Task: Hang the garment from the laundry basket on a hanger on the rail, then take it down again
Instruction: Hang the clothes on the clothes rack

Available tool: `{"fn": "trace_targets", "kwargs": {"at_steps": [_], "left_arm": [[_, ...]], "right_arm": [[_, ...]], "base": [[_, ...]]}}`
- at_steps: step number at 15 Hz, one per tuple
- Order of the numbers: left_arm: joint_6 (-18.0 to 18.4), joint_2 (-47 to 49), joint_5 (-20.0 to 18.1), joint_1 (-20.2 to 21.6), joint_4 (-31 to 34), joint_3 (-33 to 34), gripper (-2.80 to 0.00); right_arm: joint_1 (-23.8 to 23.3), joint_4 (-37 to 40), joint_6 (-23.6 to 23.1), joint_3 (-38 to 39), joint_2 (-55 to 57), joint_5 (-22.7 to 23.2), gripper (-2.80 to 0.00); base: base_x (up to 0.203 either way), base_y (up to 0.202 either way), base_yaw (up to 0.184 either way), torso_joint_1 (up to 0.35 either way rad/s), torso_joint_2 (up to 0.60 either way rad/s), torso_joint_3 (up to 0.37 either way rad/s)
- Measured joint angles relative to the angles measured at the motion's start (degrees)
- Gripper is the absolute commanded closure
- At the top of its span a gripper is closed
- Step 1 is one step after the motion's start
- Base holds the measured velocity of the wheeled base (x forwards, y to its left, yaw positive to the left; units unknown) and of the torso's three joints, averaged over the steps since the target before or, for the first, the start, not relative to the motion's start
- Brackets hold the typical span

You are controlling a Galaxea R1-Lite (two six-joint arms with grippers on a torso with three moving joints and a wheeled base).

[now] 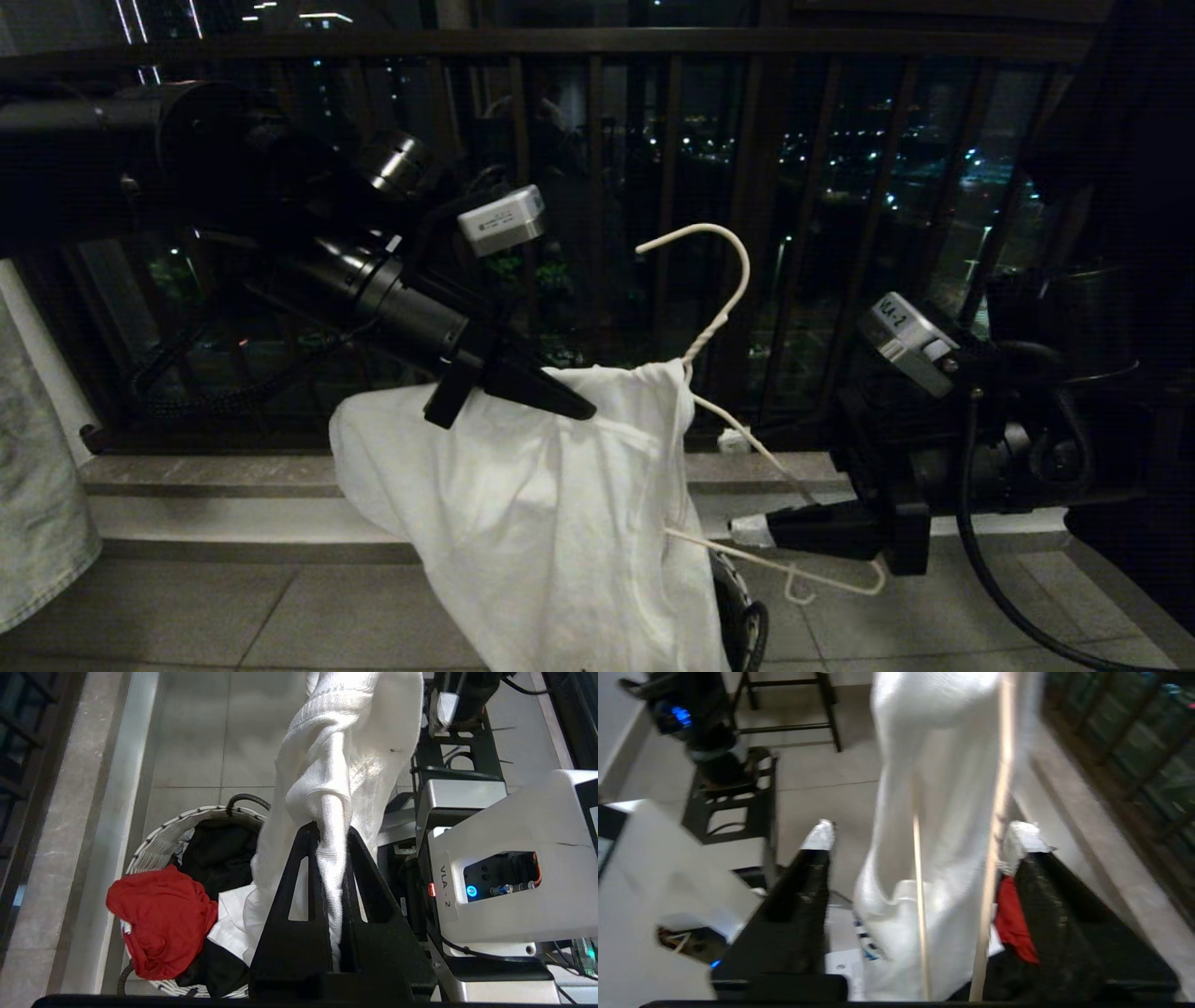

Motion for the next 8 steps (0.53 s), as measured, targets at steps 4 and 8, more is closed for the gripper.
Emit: {"fn": "trace_targets", "kwargs": {"at_steps": [4, 8], "left_arm": [[-0.9, -0.7, 0.2, 0.8, 0.1, 0.1, 0.00], [-1.8, -1.7, 0.1, 2.2, 0.1, 0.1, 0.00]], "right_arm": [[-4.5, 0.1, 0.4, -1.9, 0.1, 0.4, -2.80], [-8.5, 0.2, 2.7, -3.6, -0.6, 0.5, -2.80]], "base": [[0.000, 0.000, 0.000, 0.000, 0.00, 0.000], [0.000, 0.000, 0.000, 0.000, 0.00, 0.000]]}}
